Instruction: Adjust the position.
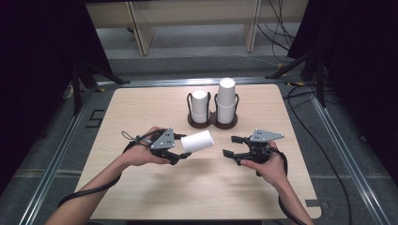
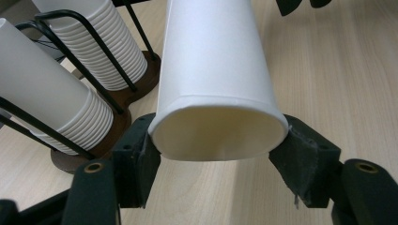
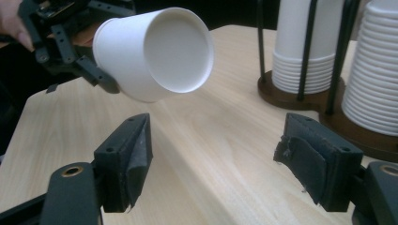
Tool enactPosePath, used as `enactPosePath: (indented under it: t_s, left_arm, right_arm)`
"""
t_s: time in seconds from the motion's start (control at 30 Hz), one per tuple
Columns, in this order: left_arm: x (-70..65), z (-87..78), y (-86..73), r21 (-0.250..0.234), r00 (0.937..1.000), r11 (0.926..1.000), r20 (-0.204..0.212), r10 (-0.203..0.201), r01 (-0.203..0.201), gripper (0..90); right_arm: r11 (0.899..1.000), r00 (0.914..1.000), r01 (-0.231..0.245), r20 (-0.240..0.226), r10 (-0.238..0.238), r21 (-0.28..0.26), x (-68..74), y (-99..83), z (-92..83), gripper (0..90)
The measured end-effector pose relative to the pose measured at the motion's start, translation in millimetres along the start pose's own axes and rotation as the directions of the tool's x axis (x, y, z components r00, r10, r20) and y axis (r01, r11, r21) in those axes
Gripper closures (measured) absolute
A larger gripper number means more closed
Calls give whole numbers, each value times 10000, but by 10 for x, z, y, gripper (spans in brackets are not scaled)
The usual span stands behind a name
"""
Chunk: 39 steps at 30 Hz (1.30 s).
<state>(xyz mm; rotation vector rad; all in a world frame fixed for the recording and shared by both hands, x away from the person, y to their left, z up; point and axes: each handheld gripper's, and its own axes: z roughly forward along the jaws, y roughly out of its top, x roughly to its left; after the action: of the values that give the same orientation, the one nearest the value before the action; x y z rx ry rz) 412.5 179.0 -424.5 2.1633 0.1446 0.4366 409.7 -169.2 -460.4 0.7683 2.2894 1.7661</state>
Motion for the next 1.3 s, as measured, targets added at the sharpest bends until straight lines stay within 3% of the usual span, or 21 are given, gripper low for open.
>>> enactPosePath:
  t_s: [0.07, 0.23, 0.3, 0.43, 0.47, 0.5, 0.57, 0.6, 0.63, 0.67, 0.77, 0.8, 0.9, 0.93, 1.0, 1.03, 1.07, 1.2, 1.23, 1.3]
  left_arm:
    - [9, 0, 16, 178, 9998, 9998, 192, 97, -100, 347]
    - [16, -7, 73, 534, 9982, 9977, 455, 390, -414, 347]
    - [38, 2, 110, 708, 9955, 9939, 497, 806, -840, 348]
    - [33, 13, 136, 969, 9923, 9899, 788, 956, -1031, 348]
    - [32, 7, 161, 1224, 9886, 9836, 886, 1219, -1323, 348]
    - [27, 9, 167, 1247, 9883, 9834, 938, 1203, -1316, 348]
    - [33, 5, 194, 1470, 9844, 9778, 1155, 1329, -1493, 348]
    - [26, 10, 197, 1478, 9845, 9785, 1216, 1265, -1440, 348]
    - [32, 11, 204, 1569, 9818, 9740, 1225, 1452, -1636, 348]
    - [31, 13, 209, 1650, 9809, 9721, 1278, 1464, -1665, 349]
    - [28, 12, 224, 1842, 9794, 9672, 1333, 1518, -1750, 349]
    - [26, 18, 241, 2071, 9723, 9575, 1615, 1690, -2008, 349]
    - [14, 20, 258, 2102, 9722, 9563, 1591, 1718, -2033, 349]
    - [17, 17, 279, 2237, 9682, 9496, 1692, 1840, -2196, 349]
    - [17, 18, 297, 2355, 9675, 9464, 1758, 1820, -2208, 349]
    - [18, 19, 302, 2394, 9664, 9449, 1809, 1826, -2233, 349]
    - [20, 22, 309, 2465, 9650, 9420, 1859, 1849, -2279, 349]
    - [14, 36, 344, 2880, 9609, 9270, 2060, 1850, -2402, 348]
    - [14, 40, 356, 2968, 9593, 9227, 2107, 1880, -2460, 349]
    - [9, 43, 367, 3021, 9585, 9205, 2144, 1878, -2479, 349]
  right_arm:
    - [9996, 9998, 177, 35, -178, 197, -2, -1, -8, 257]
    - [9989, 9995, 95, -298, -81, 455, 6, -14, -3, 256]
    - [9987, 9986, 348, -422, -332, 384, -1, -29, 20, 257]
    - [9967, 9977, 450, -530, -415, 679, 8, -23, 19, 257]
    - [9941, 9966, 629, -590, -578, 878, 6, -14, 21, 257]
    - [9942, 9970, 465, -660, -402, 971, 16, -15, 23, 257]
    - [9926, 9958, 662, -701, -593, 1017, 9, -9, 27, 257]
    - [9930, 9968, 407, -723, -328, 1105, 27, -10, 32, 257]
    - [9920, 9973, 345, -683, -263, 1216, 27, -7, 30, 257]
    - [9904, 9960, 695, -642, -621, 1199, 14, 0, 35, 257]
    - [9890, 9956, 701, -713, -611, 1306, 26, 9, 41, 257]
    - [9890, 9965, 515, -729, -416, 1388, 42, 10, 43, 257]
    - [9892, 9953, 652, -796, -550, 1315, 33, 21, 50, 257]
    - [9877, 9936, 852, -854, -744, 1309, 33, 34, 62, 257]
    - [9863, 9942, 810, -825, -696, 1440, 48, 41, 62, 257]
    - [9844, 9925, 1018, -827, -905, 1438, 44, 48, 70, 257]
    - [9843, 9941, 819, -827, -696, 1562, 66, 49, 69, 257]
    - [9805, 9922, 1040, -851, -908, 1669, 72, 61, 93, 257]
    - [9802, 9931, 856, -939, -696, 1787, 89, 59, 96, 257]
    - [9780, 9912, 1108, -916, -957, 1770, 78, 63, 104, 257]
